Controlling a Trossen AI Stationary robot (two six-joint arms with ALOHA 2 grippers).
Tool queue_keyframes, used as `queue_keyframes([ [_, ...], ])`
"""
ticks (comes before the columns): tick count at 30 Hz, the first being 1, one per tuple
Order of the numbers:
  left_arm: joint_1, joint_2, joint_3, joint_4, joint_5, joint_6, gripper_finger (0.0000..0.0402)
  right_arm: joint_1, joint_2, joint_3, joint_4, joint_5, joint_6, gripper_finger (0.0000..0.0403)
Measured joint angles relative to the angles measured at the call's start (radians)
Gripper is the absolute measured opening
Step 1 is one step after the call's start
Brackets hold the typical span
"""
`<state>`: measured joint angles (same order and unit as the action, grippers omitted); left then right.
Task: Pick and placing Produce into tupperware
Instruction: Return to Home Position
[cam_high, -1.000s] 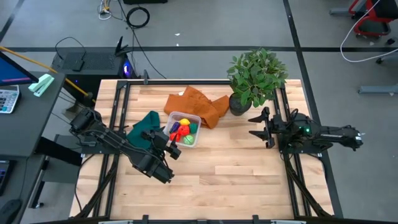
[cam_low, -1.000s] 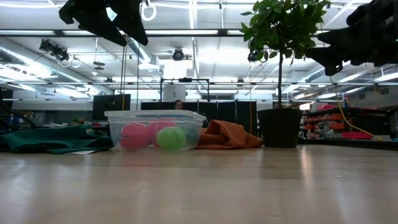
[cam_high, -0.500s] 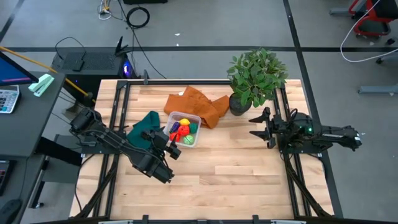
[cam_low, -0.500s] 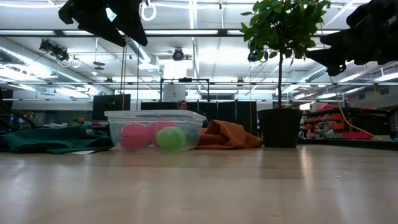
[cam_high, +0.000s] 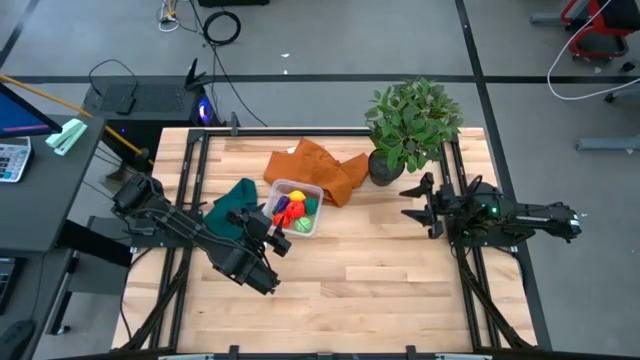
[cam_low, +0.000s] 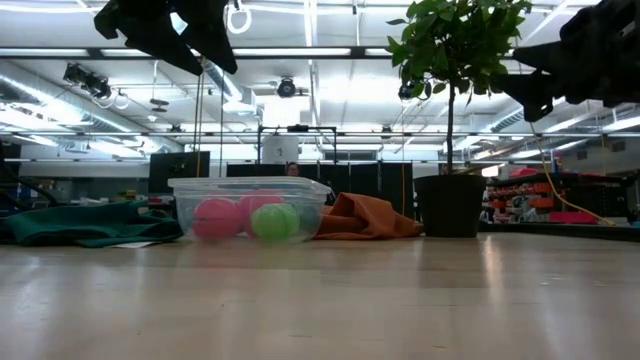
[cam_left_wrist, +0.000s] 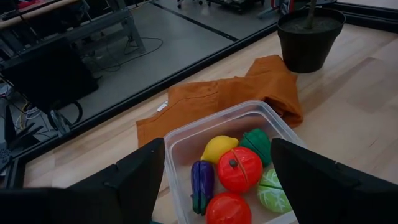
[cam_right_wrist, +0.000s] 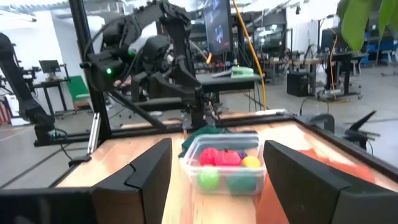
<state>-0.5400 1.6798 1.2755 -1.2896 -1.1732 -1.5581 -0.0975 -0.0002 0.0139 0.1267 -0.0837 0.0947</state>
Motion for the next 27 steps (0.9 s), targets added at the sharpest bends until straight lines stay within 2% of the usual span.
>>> queue_keyframes([
  [6,0.000,0.000,0.000,0.000,0.000,0.000,0.0298,0.000,0.000,-0.001,-0.046,-0.006,0.007,0.0215],
  [11,0.000,0.000,0.000,0.000,0.000,-0.001,0.0298,0.004,0.000,-0.002,-0.063,-0.079,0.033,0.0215],
  [20,0.000,0.000,0.000,0.000,0.000,0.000,0.0298,0.059,0.000,-0.003,-0.076,-0.050,0.022,0.0213],
  [23,0.000,0.000,0.000,0.000,0.000,0.000,0.0298,0.067,0.000,-0.004,-0.074,-0.047,0.011,0.0194],
  [27,0.000,0.000,0.000,0.000,0.000,0.000,0.0298,0.072,0.000,-0.004,-0.075,-0.050,0.005,0.0128],
])
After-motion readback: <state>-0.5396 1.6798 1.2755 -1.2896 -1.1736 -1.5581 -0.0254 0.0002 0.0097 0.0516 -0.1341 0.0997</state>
